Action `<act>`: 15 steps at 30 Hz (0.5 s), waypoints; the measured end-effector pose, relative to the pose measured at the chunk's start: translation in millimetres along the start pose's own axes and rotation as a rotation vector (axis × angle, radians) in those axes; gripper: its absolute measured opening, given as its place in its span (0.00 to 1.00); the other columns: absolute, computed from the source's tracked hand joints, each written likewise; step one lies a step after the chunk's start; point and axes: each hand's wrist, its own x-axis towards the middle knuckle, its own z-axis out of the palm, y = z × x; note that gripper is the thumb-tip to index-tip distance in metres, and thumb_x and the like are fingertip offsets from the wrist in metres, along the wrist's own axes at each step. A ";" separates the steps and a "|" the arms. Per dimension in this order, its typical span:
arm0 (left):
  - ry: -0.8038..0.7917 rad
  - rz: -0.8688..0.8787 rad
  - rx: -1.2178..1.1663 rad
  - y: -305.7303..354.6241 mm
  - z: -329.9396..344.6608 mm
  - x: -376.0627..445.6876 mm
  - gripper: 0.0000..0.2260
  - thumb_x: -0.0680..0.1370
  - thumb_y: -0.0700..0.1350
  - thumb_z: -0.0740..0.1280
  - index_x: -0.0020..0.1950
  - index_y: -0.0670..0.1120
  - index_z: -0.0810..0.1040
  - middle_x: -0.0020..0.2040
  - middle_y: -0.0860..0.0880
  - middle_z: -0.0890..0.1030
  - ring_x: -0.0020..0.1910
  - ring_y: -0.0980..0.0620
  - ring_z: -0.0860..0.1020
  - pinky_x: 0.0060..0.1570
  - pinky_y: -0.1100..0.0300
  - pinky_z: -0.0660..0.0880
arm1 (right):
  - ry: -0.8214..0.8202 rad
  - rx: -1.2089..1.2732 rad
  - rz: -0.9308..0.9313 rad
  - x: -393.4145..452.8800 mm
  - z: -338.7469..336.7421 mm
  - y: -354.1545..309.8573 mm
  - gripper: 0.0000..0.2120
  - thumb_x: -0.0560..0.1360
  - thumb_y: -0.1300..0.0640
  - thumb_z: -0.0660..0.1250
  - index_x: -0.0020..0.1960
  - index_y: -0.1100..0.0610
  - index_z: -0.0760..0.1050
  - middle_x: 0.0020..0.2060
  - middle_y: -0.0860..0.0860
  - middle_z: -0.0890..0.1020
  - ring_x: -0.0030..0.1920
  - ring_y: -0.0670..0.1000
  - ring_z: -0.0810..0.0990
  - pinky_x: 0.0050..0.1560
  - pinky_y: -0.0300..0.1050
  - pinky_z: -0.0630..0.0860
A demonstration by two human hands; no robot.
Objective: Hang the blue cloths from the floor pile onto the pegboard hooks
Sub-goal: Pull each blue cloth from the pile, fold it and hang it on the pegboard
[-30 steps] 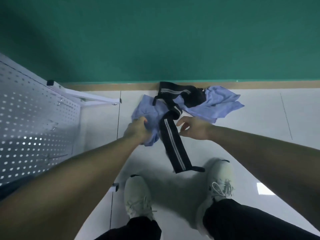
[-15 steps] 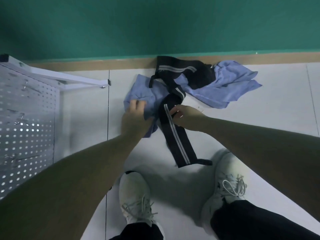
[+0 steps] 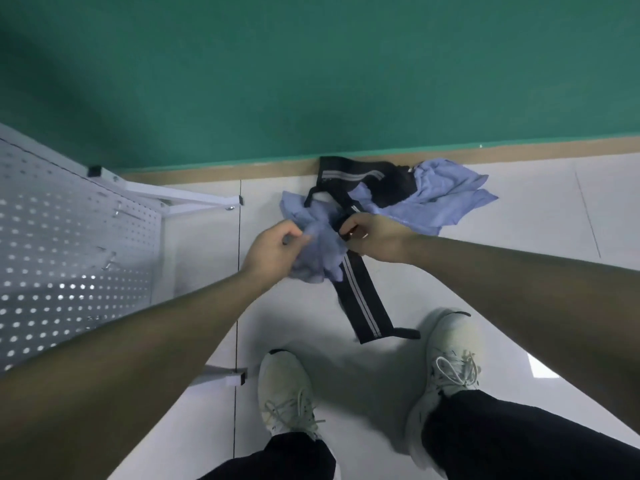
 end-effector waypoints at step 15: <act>0.102 0.356 -0.268 182.4 -98.5 -135.2 0.09 0.81 0.41 0.67 0.40 0.49 0.79 0.34 0.57 0.81 0.34 0.60 0.76 0.41 0.63 0.74 | 0.298 0.246 -0.399 -164.1 -97.2 -117.2 0.20 0.75 0.62 0.72 0.59 0.42 0.73 0.57 0.45 0.77 0.52 0.43 0.78 0.54 0.41 0.76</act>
